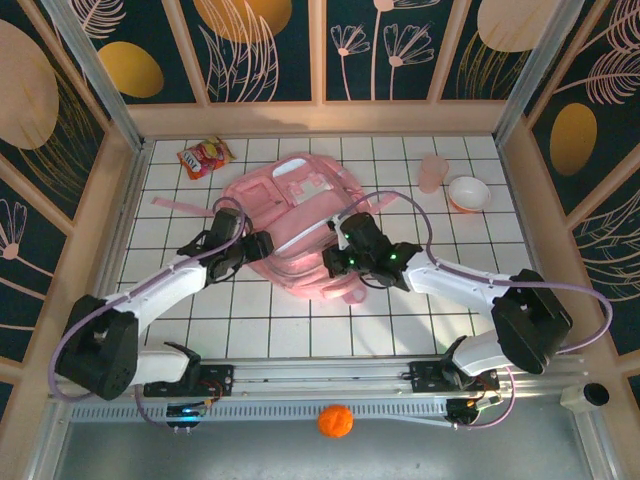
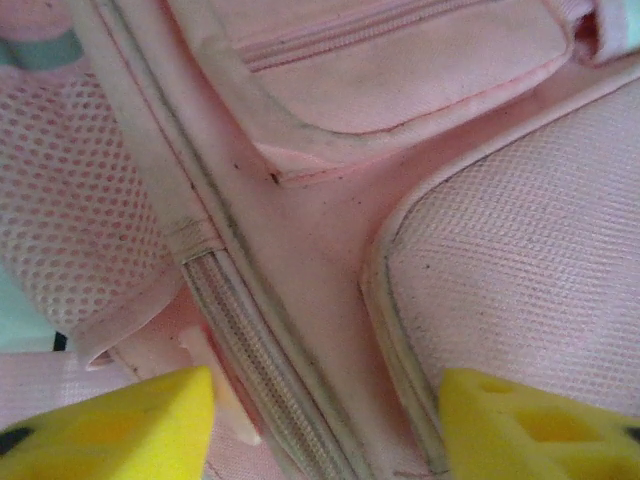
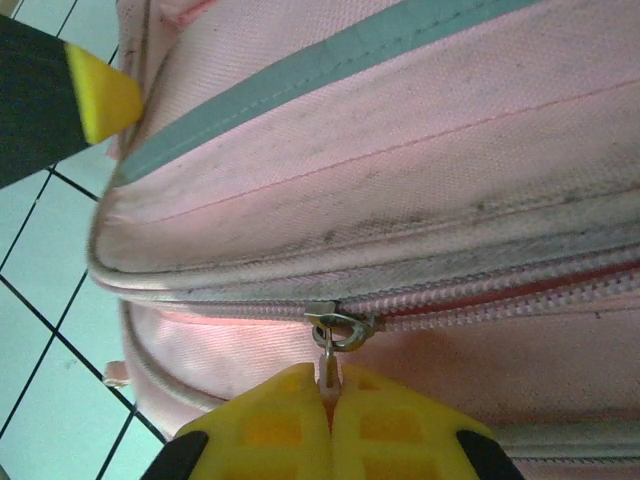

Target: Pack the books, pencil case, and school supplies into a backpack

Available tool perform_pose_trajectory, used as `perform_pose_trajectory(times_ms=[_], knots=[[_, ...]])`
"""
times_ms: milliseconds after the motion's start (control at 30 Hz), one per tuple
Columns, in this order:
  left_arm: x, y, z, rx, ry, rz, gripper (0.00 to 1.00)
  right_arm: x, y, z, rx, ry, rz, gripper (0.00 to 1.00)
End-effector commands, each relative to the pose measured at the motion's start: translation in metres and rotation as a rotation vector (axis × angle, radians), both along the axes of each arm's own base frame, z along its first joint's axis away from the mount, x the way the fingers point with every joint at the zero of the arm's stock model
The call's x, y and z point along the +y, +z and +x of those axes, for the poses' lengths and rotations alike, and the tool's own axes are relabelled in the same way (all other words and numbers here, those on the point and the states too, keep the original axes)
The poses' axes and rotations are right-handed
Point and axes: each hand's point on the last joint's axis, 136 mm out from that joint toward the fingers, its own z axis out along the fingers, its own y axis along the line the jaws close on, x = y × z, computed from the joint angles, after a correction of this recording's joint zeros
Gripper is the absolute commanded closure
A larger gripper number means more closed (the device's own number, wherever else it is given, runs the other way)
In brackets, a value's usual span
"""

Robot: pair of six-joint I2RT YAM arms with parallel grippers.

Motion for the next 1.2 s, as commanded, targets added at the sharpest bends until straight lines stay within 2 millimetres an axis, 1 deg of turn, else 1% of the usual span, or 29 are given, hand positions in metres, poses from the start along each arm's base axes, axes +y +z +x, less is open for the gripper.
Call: perform_pose_trajectory(times_ms=[0,67,133,200,233,333,433,500,567,633,700,767,900,967,1067,1100,1133,1167], knots=[[-0.004,-0.004,0.012,0.015,0.051,-0.060,0.53,0.012,0.002,-0.007,-0.005,0.020,0.039,1.00],[-0.004,-0.009,0.015,0.023,0.055,-0.056,0.62,0.013,0.003,-0.008,-0.009,0.022,0.038,1.00],[-0.002,-0.011,0.017,0.017,0.062,-0.045,0.77,0.014,0.004,-0.009,-0.012,0.024,0.039,1.00],[0.006,-0.007,0.020,-0.009,0.080,-0.006,0.94,0.018,0.007,-0.012,-0.016,0.031,0.050,1.00],[0.011,-0.005,0.022,-0.026,0.091,0.017,1.00,0.020,0.009,-0.013,-0.017,0.036,0.056,1.00],[0.024,0.005,0.028,-0.081,0.098,0.094,1.00,0.029,0.011,-0.019,-0.010,0.046,0.069,1.00],[0.025,0.015,0.042,-0.122,0.077,0.136,1.00,0.044,0.015,-0.027,-0.004,0.060,0.101,1.00],[0.013,0.020,0.053,-0.128,0.042,0.110,1.00,0.054,0.016,-0.030,0.005,0.050,0.108,1.00],[-0.003,0.021,0.057,-0.116,0.009,0.037,1.00,0.065,0.020,-0.031,0.006,0.044,0.127,1.00],[-0.018,0.023,0.056,-0.106,-0.007,-0.072,1.00,0.074,0.024,-0.029,0.011,0.033,0.157,1.00],[-0.027,0.025,0.053,-0.106,-0.004,-0.161,1.00,0.087,0.028,-0.028,0.020,0.041,0.197,1.00],[-0.026,0.025,0.052,-0.110,-0.007,-0.153,1.00,0.099,0.029,-0.029,0.022,0.059,0.212,1.00],[-0.020,0.028,0.061,-0.125,-0.005,-0.074,1.00,0.119,0.032,-0.028,0.020,0.080,0.214,1.00],[-0.016,0.037,0.070,-0.156,0.022,-0.052,1.00,0.122,0.030,-0.025,0.020,0.074,0.204,1.00],[-0.013,0.052,0.086,-0.200,0.059,-0.030,1.00,0.119,0.026,-0.017,0.014,0.041,0.182,1.00],[-0.013,0.056,0.091,-0.205,0.064,-0.027,0.98,0.118,0.026,-0.015,0.016,0.035,0.182,1.00],[-0.013,0.057,0.092,-0.193,0.066,-0.020,0.91,0.116,0.025,-0.012,0.017,0.028,0.182,1.00],[-0.016,0.070,0.097,-0.201,0.068,-0.032,0.84,0.115,0.025,-0.010,0.015,0.023,0.183,1.00]])
